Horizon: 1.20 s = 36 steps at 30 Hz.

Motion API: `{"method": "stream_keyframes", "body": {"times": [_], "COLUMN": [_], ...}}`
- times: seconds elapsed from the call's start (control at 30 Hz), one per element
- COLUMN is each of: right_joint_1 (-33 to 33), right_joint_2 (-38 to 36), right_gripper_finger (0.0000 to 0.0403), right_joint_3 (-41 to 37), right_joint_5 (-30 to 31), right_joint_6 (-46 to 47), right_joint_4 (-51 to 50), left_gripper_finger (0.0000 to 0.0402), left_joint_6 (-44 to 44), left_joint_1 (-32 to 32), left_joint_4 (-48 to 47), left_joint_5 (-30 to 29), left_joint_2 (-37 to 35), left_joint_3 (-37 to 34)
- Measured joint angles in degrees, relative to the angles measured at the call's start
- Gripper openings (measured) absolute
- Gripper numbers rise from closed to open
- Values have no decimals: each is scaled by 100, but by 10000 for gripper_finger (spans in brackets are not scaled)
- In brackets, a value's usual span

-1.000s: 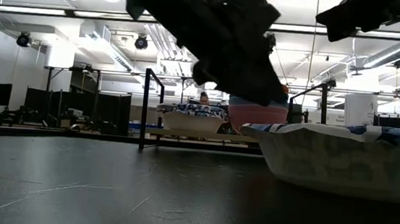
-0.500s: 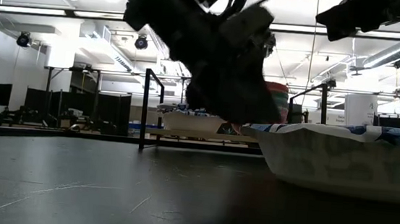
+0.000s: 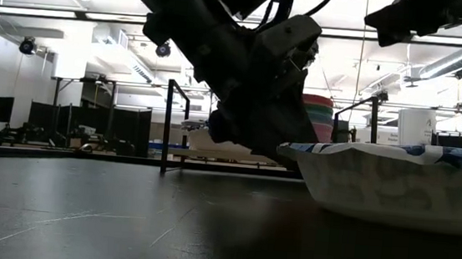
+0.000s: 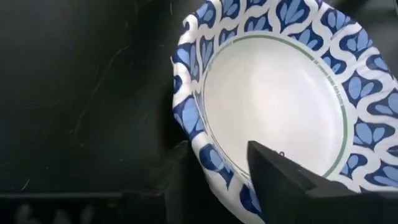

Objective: Place and stack bowls onto a shelf
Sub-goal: Stack the white and blue bowl on top of the white and blue bowl on the shelf

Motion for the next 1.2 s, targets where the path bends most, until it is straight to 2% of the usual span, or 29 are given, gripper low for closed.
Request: {"method": "stream_keyframes", "body": {"times": [0.3,0.57,0.7,0.8,0.9,1.0,1.2], "right_joint_1": [-1,-2,0,0,0,-1,-2], "right_joint_2": [0,0,0,0,0,1,0], "right_gripper_finger": [9,9,9,9,9,9,9], "right_joint_3": [0,0,0,0,0,0,0], "right_joint_5": [0,0,0,0,1,0,2], "right_joint_6": [-39,-47,-61,-61,-79,-109,-112], "right_joint_4": [1,1,0,-1,-1,6,49], "left_gripper_finger": [11,3,1,1,1,0,0], "left_joint_6": [-329,-535,-377,-171,65,389,1131], "left_joint_1": [0,9,116,312,589,948,2120], "left_joint_4": [8,-167,-360,-913,-1729,-2468,-3157], "left_joint_5": [11,179,211,86,-196,-737,-1537], "left_joint_2": [0,-223,-674,-1166,-1733,-2364,-3420], "left_joint_3": [0,0,0,0,0,0,0]}}
